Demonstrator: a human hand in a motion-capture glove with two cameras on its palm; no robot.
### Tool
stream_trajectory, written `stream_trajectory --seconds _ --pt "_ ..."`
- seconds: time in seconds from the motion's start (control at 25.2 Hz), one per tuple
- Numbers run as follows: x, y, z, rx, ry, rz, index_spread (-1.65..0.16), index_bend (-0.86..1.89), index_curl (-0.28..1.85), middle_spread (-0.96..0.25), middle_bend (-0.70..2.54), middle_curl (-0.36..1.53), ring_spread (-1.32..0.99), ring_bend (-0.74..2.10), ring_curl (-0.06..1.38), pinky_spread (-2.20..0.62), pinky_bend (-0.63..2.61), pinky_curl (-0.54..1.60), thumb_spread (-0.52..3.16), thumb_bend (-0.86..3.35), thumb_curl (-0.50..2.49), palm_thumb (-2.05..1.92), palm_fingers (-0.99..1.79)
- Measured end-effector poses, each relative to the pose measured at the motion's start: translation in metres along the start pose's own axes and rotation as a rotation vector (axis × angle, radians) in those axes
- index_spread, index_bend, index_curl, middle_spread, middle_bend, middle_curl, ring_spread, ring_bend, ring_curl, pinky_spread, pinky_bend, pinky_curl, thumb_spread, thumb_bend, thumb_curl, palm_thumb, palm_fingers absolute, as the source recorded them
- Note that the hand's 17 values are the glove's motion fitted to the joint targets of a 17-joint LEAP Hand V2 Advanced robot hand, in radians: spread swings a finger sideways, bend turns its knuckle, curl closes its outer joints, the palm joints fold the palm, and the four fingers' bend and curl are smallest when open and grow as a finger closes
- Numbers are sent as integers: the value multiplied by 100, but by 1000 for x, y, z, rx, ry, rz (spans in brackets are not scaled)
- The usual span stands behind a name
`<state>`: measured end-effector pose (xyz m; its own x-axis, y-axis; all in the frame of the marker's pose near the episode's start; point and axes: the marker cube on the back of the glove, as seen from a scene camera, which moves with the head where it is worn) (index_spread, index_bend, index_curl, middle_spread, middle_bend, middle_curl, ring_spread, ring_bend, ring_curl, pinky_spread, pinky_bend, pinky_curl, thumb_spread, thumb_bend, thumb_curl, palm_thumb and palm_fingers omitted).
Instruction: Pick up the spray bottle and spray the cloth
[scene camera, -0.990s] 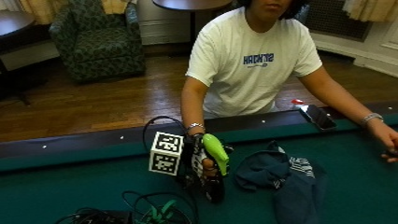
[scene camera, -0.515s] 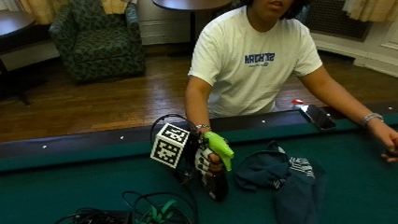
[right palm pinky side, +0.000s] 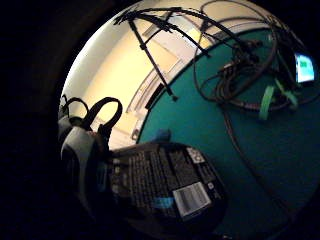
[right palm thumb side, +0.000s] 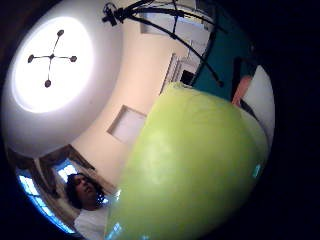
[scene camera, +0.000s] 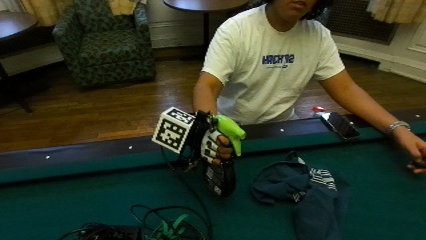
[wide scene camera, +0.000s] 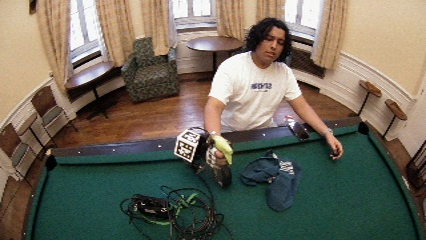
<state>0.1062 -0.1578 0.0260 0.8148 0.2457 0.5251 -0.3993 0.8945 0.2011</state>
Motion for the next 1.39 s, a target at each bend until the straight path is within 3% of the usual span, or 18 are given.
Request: stream_trajectory --seconds 0.32,0.55,0.91,1.15,1.39 --pt "-67 -15 19 -298 309 -115 -26 43 53 -21 66 57 -22 70 49 -32 39 37 32 -3 66 91 140" --pt "-83 -13 60 -621 610 -266 -26 43 55 -21 66 57 -22 72 49 -32 39 38 30 -3 69 91 140" --pt "-93 9 134 -1058 1045 -328 -26 42 56 -21 67 57 -22 74 49 -32 39 38 28 -3 73 90 139" --pt "-76 29 170 -1238 1228 -351 -26 42 57 -21 68 57 -22 74 49 -32 40 38 28 -3 74 90 139" --pt "-60 44 185 -1320 1290 -349 -26 42 58 -20 68 57 -22 74 49 -32 40 38 28 -3 76 90 139"
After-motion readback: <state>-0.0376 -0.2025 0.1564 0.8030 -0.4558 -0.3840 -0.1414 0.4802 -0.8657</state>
